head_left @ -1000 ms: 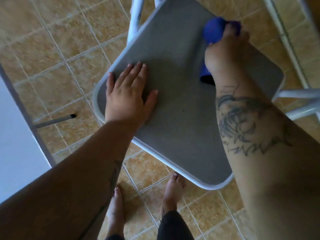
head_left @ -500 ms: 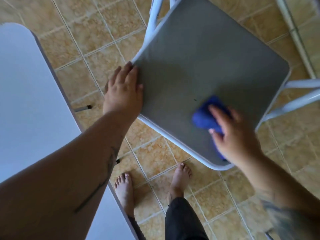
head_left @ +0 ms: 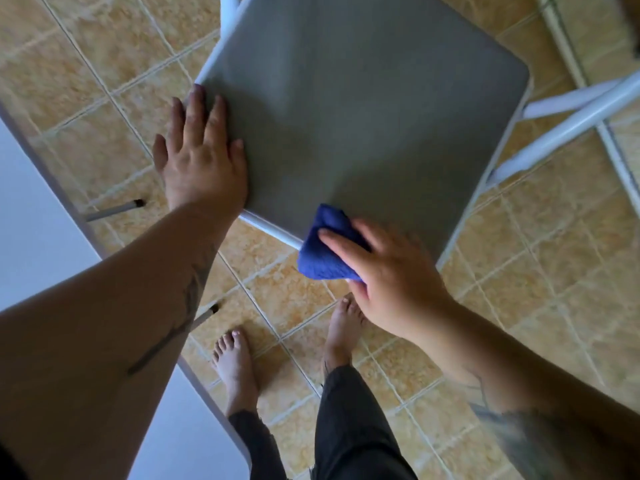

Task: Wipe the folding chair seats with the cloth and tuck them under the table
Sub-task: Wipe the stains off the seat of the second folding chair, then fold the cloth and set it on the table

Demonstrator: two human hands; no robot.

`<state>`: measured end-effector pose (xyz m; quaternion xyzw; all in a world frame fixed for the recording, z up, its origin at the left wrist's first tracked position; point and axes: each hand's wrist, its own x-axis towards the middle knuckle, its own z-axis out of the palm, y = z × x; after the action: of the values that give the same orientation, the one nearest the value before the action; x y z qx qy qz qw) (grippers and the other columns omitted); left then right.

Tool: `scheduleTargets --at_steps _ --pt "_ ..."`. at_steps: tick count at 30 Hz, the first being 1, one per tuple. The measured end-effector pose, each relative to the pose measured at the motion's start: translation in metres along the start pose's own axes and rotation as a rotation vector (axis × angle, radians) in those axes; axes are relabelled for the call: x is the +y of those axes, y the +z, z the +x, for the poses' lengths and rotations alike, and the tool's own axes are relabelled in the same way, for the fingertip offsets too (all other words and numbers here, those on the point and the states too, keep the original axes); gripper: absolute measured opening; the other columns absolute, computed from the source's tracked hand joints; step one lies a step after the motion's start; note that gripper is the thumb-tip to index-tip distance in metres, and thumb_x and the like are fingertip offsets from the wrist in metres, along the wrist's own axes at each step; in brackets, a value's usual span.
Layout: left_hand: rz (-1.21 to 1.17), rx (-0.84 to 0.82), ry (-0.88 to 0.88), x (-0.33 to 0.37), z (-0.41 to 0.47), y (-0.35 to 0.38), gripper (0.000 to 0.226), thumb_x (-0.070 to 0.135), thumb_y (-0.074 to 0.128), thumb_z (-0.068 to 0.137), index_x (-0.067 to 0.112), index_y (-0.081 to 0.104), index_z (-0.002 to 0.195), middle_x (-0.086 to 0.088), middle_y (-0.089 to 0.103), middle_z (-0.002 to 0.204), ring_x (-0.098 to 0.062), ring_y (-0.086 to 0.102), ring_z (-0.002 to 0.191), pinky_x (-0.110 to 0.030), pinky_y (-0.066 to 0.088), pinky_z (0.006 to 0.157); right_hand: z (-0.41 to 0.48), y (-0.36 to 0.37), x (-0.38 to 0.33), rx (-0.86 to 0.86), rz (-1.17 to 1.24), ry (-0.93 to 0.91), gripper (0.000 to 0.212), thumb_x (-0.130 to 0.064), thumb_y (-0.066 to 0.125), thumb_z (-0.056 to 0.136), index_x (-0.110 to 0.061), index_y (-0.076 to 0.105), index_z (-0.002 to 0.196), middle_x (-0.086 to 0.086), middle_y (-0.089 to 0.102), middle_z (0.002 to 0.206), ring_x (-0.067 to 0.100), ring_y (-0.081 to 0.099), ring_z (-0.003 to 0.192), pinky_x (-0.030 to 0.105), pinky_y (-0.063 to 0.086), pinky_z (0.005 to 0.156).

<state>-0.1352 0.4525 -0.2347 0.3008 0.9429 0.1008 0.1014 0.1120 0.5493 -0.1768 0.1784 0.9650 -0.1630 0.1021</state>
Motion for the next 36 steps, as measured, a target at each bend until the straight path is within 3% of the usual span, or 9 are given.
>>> scheduleTargets --at_steps 10,13,17,19,23,25,27,32,36 --pt "0.054 -0.013 -0.036 0.007 0.004 0.001 0.06 0.041 0.028 0.094 0.025 0.021 0.151 0.0 0.009 0.163 -0.028 0.007 0.149 -0.057 0.011 0.116 0.084 -0.021 0.07 0.349 0.101 0.888 0.063 -0.03 0.054 0.084 -0.024 0.038 0.144 0.017 0.046 0.135 0.038 0.044 0.124 0.042 0.036 0.1" --pt "0.049 -0.027 -0.042 0.009 0.005 0.0 0.059 0.041 0.029 0.094 0.026 0.021 0.151 0.001 0.01 0.163 -0.027 0.007 0.149 -0.056 0.012 0.116 0.105 -0.02 0.033 0.294 0.069 0.778 0.062 -0.033 0.052 0.083 -0.029 0.039 0.143 0.013 0.049 0.132 0.036 0.047 0.119 0.04 0.038 0.095" --pt "-0.06 -0.079 -0.083 0.009 0.001 -0.007 0.058 0.04 0.034 0.094 0.031 0.023 0.15 0.008 0.009 0.163 -0.021 0.004 0.15 -0.056 0.015 0.115 0.071 -0.008 0.0 0.062 0.03 0.175 0.063 -0.027 0.056 0.074 -0.042 0.047 0.135 0.001 0.052 0.132 0.032 0.052 0.112 0.044 0.038 0.089" --pt "-0.18 -0.148 -0.135 0.011 0.003 -0.016 0.059 0.04 0.039 0.093 0.032 0.025 0.149 0.01 0.007 0.163 -0.018 0.001 0.15 -0.058 0.013 0.116 0.049 -0.012 0.01 0.006 0.041 0.092 0.064 -0.028 0.055 0.071 -0.051 0.049 0.13 -0.008 0.053 0.132 0.027 0.052 0.115 0.047 0.033 0.093" --pt "-0.249 -0.129 -0.133 0.027 -0.012 -0.037 0.06 0.048 0.044 0.087 0.028 0.038 0.144 0.004 0.025 0.159 -0.023 0.014 0.147 -0.049 0.015 0.118 0.015 -0.031 0.036 0.162 0.375 0.385 0.066 -0.053 0.061 0.069 -0.042 0.05 0.133 -0.003 0.054 0.134 0.022 0.05 0.126 0.051 0.037 0.104" --pt "-0.299 -0.132 -0.066 0.04 -0.034 -0.044 0.058 0.052 0.046 0.085 0.028 0.046 0.138 0.003 0.042 0.149 -0.026 0.031 0.138 -0.042 0.027 0.113 -0.002 -0.038 0.042 0.29 0.561 0.67 0.054 -0.056 0.06 0.074 -0.028 0.061 0.121 0.001 0.064 0.117 0.022 0.059 0.113 0.036 0.045 0.093" --pt "-0.395 -0.241 -0.058 0.055 -0.053 -0.044 0.056 0.053 0.051 0.086 0.025 0.05 0.135 -0.001 0.051 0.139 -0.027 0.043 0.129 -0.038 0.035 0.107 -0.016 -0.038 0.041 0.157 0.651 0.953 0.047 -0.059 0.053 0.085 -0.018 0.066 0.104 0.004 0.065 0.094 0.025 0.062 0.097 0.03 0.042 0.075" --pt "-0.476 -0.513 -0.1 0.084 -0.078 -0.038 0.085 0.054 0.072 0.072 0.023 0.038 0.143 -0.004 0.053 0.135 -0.026 0.053 0.118 -0.038 0.046 0.096 -0.01 -0.033 0.012 0.011 0.686 1.094 0.058 -0.066 0.051 0.083 -0.009 0.059 0.078 0.003 0.057 0.068 0.025 0.056 0.07 0.034 0.043 0.066" --pt "-0.469 -0.578 -0.225 0.095 -0.071 -0.037 0.077 0.039 0.082 0.059 0.018 0.05 0.126 -0.009 0.061 0.116 -0.033 0.062 0.099 -0.04 0.055 0.078 0.01 -0.03 0.005 0.093 0.943 1.168 0.054 -0.05 0.071 0.075 -0.009 0.062 0.109 0.007 0.065 0.097 0.027 0.062 0.089 0.036 0.052 0.08"
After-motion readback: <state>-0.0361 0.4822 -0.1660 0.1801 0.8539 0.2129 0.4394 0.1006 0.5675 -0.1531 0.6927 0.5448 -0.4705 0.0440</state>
